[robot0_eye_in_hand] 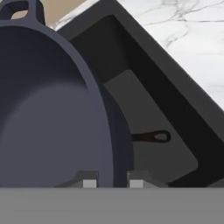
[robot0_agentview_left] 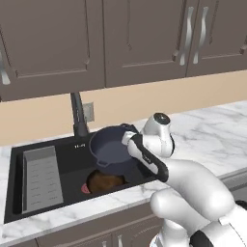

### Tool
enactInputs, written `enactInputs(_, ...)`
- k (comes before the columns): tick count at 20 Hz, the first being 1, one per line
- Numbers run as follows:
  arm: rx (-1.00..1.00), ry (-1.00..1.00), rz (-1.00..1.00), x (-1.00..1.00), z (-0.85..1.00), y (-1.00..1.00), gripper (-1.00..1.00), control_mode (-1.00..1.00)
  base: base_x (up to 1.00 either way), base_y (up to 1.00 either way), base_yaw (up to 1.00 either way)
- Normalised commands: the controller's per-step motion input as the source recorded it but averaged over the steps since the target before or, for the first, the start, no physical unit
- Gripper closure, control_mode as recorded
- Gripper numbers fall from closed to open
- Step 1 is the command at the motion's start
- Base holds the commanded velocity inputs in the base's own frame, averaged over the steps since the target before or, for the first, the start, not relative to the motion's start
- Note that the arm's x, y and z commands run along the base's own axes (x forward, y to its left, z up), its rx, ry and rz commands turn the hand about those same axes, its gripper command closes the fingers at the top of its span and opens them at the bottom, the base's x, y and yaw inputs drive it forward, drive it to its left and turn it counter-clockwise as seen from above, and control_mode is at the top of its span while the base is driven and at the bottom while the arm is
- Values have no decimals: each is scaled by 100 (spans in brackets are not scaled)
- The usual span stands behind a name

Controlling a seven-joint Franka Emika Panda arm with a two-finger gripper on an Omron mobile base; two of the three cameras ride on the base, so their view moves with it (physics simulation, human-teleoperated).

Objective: Move the pot and pan from the stove into the sink.

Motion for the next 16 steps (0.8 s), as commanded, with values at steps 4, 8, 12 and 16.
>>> enactInputs(4, 0, 0, 0, 31, -37, 17, 100, -100, 0, 0, 0)
enactInputs(8, 0, 0, 1, 37, -35, 12, 100, -100, 0, 0, 0)
enactInputs(12, 0, -1, 2, 36, -34, 8, 100, -100, 0, 0, 0)
enactInputs(16, 1, -2, 2, 31, -30, 3, 100, -100, 0, 0, 0)
